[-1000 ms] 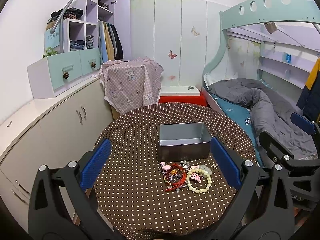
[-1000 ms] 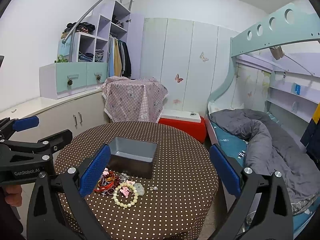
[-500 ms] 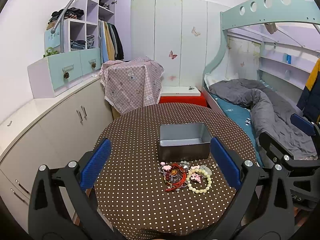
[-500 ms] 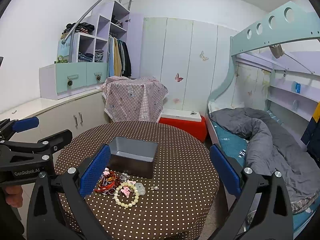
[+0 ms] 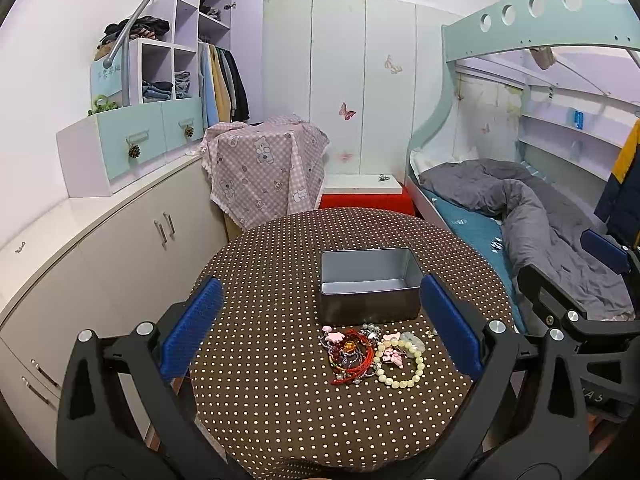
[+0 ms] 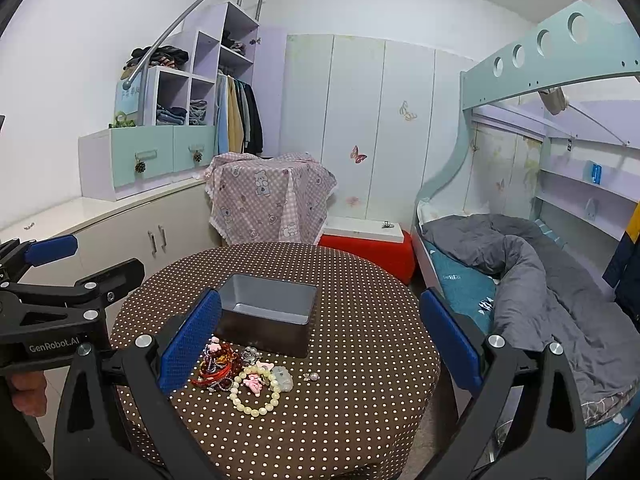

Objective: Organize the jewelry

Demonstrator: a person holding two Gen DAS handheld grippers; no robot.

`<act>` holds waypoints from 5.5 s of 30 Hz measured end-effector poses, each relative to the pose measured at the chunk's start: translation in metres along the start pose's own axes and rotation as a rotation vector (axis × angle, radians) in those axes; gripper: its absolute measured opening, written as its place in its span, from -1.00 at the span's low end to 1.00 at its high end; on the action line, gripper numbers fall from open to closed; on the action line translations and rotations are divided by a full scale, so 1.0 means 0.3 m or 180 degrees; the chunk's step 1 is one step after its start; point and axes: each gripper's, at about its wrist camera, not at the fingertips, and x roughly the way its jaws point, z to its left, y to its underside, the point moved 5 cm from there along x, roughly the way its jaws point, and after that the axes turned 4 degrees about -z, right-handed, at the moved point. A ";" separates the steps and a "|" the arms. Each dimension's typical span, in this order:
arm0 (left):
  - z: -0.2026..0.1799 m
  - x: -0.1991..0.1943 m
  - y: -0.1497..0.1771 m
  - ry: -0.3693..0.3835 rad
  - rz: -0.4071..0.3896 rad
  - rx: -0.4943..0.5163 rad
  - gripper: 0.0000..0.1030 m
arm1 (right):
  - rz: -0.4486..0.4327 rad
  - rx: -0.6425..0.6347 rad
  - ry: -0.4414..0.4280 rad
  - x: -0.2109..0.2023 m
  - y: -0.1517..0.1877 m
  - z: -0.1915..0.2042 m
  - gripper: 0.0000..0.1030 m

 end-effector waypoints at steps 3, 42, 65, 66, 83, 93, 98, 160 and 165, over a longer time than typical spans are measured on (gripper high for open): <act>0.001 -0.003 -0.005 -0.0002 -0.0012 0.0005 0.88 | -0.0002 0.0007 0.0001 -0.001 -0.003 0.000 0.85; -0.015 0.176 0.125 -0.0061 0.0590 0.0133 0.88 | 0.0775 0.0239 -0.0032 0.193 0.178 -0.037 0.85; 0.059 0.433 0.351 -0.0173 0.1529 0.0087 0.86 | 0.1829 0.0023 -0.0027 0.439 0.451 0.002 0.85; 0.066 0.437 0.355 -0.0176 0.1555 0.0079 0.86 | 0.1848 0.0032 -0.0032 0.443 0.457 -0.001 0.85; 0.103 0.560 0.406 -0.0138 0.1852 -0.0125 0.76 | 0.1937 0.0125 -0.0111 0.490 0.476 -0.012 0.85; 0.082 0.562 0.406 -0.0290 0.1842 0.0256 0.76 | 0.1940 0.0109 -0.0105 0.489 0.472 -0.020 0.85; 0.095 0.544 0.412 -0.0221 0.1912 0.0076 0.76 | 0.1940 0.0120 -0.0108 0.487 0.473 -0.021 0.85; 0.138 0.542 0.418 0.0239 0.1745 0.0248 -0.89 | 0.1478 -0.0020 -0.0398 0.397 0.334 -0.019 -0.84; 0.163 0.557 0.407 0.0237 0.1751 0.0142 -0.90 | 0.1460 -0.0019 -0.0406 0.395 0.333 -0.014 -0.84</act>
